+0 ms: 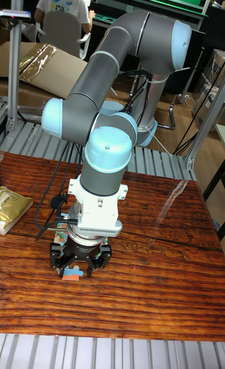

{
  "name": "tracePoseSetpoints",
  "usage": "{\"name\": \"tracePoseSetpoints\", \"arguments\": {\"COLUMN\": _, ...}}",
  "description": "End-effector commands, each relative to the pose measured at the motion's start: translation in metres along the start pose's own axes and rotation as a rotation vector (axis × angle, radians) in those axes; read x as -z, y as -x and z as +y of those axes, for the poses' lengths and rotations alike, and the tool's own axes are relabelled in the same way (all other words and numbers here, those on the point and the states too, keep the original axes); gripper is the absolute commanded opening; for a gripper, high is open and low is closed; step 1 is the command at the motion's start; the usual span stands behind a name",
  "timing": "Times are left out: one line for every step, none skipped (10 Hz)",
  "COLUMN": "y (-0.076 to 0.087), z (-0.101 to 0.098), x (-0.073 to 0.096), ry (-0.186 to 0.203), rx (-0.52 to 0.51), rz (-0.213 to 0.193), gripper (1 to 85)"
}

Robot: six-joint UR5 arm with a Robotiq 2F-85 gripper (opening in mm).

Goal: Assemble one piece of a puzzle

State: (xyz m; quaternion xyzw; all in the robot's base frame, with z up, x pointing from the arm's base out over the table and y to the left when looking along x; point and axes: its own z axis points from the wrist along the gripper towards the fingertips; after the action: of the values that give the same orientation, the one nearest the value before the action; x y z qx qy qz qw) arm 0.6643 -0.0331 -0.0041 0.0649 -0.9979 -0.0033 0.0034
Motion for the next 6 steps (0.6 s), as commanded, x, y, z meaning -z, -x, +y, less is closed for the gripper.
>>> {"name": "tracePoseSetpoints", "arguments": {"y": 0.0006, "z": -0.0036, "x": 0.0013, "ry": -0.009, "rx": 0.006, "rz": -0.003, "gripper": 62.7}}
{"name": "tracePoseSetpoints", "arguments": {"y": 0.0003, "z": -0.0060, "x": 0.0019, "ry": -0.019, "rx": 0.010, "rz": -0.002, "gripper": 62.7}}
{"name": "tracePoseSetpoints", "arguments": {"y": 0.0009, "z": -0.0050, "x": 0.0023, "ry": -0.017, "rx": 0.007, "rz": -0.003, "gripper": 62.7}}
{"name": "tracePoseSetpoints", "arguments": {"y": 0.0014, "z": -0.0043, "x": 0.0027, "ry": -0.015, "rx": 0.007, "rz": -0.004, "gripper": 62.7}}
{"name": "tracePoseSetpoints", "arguments": {"y": 0.0020, "z": -0.0028, "x": 0.0033, "ry": -0.010, "rx": 0.003, "rz": -0.004, "gripper": 62.7}}
{"name": "tracePoseSetpoints", "arguments": {"y": 0.0027, "z": -0.0030, "x": 0.0034, "ry": -0.011, "rx": 0.004, "rz": -0.007, "gripper": 62.7}}
